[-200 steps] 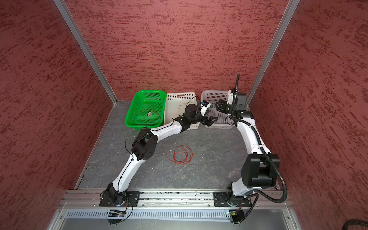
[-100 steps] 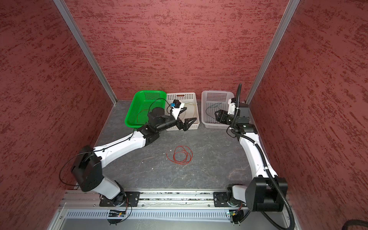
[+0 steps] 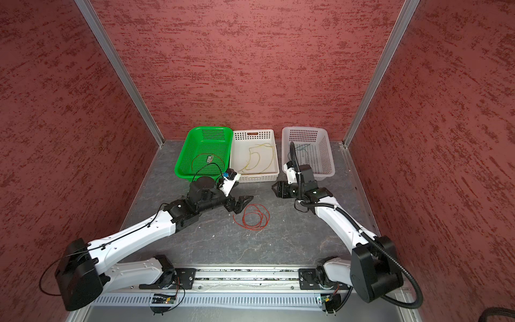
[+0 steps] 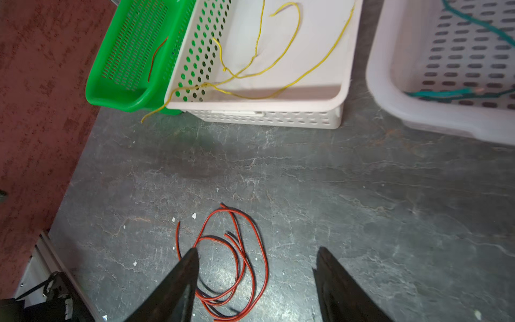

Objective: Untangle and sort cables by color
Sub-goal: Pick up the cable from the center of the table.

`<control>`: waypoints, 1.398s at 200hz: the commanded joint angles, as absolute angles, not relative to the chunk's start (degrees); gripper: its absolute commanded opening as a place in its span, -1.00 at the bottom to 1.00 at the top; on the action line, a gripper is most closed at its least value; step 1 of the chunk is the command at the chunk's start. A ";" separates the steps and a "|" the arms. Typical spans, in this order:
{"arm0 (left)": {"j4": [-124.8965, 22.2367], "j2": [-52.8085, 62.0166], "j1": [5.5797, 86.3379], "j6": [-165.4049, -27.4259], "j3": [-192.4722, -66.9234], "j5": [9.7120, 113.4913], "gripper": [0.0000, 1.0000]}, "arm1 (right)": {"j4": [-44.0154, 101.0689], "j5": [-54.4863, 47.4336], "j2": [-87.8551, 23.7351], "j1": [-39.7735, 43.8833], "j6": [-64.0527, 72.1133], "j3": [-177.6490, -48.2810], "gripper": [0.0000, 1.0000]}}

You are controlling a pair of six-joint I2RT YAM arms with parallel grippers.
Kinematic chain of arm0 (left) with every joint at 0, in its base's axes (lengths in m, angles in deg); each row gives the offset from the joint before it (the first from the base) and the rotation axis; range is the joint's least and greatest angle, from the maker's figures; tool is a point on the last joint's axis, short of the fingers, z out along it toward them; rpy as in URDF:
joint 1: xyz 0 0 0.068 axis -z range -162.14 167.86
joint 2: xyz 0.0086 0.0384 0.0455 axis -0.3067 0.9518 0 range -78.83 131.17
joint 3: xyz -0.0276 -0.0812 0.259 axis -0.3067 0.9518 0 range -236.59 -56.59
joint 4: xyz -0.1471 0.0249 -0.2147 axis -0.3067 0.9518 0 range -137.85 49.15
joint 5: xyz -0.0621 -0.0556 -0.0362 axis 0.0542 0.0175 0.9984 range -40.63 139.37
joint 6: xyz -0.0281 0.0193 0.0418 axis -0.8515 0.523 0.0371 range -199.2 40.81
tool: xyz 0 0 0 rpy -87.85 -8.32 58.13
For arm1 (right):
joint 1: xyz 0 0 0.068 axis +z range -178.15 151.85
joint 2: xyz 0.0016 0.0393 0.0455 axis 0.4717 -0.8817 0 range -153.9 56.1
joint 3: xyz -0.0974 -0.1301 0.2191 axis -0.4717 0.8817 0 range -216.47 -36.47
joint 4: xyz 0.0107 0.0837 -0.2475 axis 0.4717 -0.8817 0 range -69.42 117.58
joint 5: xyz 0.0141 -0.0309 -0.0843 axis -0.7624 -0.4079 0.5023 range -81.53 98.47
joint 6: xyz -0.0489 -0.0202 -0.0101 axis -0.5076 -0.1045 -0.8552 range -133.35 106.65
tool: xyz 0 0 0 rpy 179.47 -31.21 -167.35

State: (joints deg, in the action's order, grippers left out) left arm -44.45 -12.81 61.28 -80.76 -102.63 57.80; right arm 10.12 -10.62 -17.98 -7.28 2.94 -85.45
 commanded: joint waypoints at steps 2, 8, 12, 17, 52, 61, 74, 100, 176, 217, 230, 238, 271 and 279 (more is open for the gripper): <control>-33.43 -14.01 61.25 -80.53 -102.06 55.46 0.99 | 13.60 -7.72 -20.30 -3.09 3.10 -85.60 0.33; -31.84 -13.84 61.27 -80.43 -101.87 55.22 0.99 | 13.59 -7.19 -21.02 -2.22 3.17 -85.64 0.33; -30.92 -13.65 61.30 -80.49 -101.71 54.93 0.99 | 13.60 -6.76 -21.46 -1.74 3.17 -85.71 0.32; -29.87 -13.41 61.27 -80.78 -101.45 54.48 0.99 | 13.60 -6.29 -21.86 -1.17 3.25 -85.74 0.32; -27.63 -10.08 60.67 -83.70 -98.85 54.52 1.00 | 12.07 -3.08 -24.01 1.56 3.93 -85.77 0.27; -28.18 -8.39 60.49 -84.28 -98.37 55.53 0.98 | 11.64 -2.62 -24.52 2.10 3.79 -85.56 0.27; -28.60 -5.35 60.48 -84.68 -98.42 56.99 0.92 | 11.34 -2.14 -24.92 2.56 3.94 -85.16 0.26; -29.86 -0.48 60.57 -84.45 -98.45 58.67 0.87 | 9.91 -1.42 -24.69 3.72 4.55 -84.64 0.15; -37.21 -0.95 60.66 -84.29 -92.94 60.21 0.84 | 8.49 0.48 -24.71 13.30 11.13 -79.16 -0.03; -39.04 -2.03 60.48 -84.12 -91.72 59.93 0.85 | 9.82 1.00 -24.03 17.94 7.15 -77.78 0.00; -39.30 -2.80 60.36 -83.97 -91.20 59.92 0.85 | 9.24 2.00 -23.24 18.13 3.92 -77.51 0.01; -39.36 -3.29 60.15 -83.99 -90.86 59.92 0.85 | 8.58 2.24 -22.72 18.38 1.26 -77.54 0.02; -40.02 -5.84 59.14 -84.63 -89.65 60.66 0.85 | 4.26 6.47 -23.11 18.87 -5.38 -79.46 0.04; -40.11 -6.26 58.76 -84.70 -89.49 60.84 0.85 | 4.50 5.49 -23.85 19.18 -6.32 -79.85 0.05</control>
State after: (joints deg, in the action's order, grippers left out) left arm -38.48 -4.50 59.77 -83.91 -90.24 59.85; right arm 6.63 2.71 -23.62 18.57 -0.14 -78.04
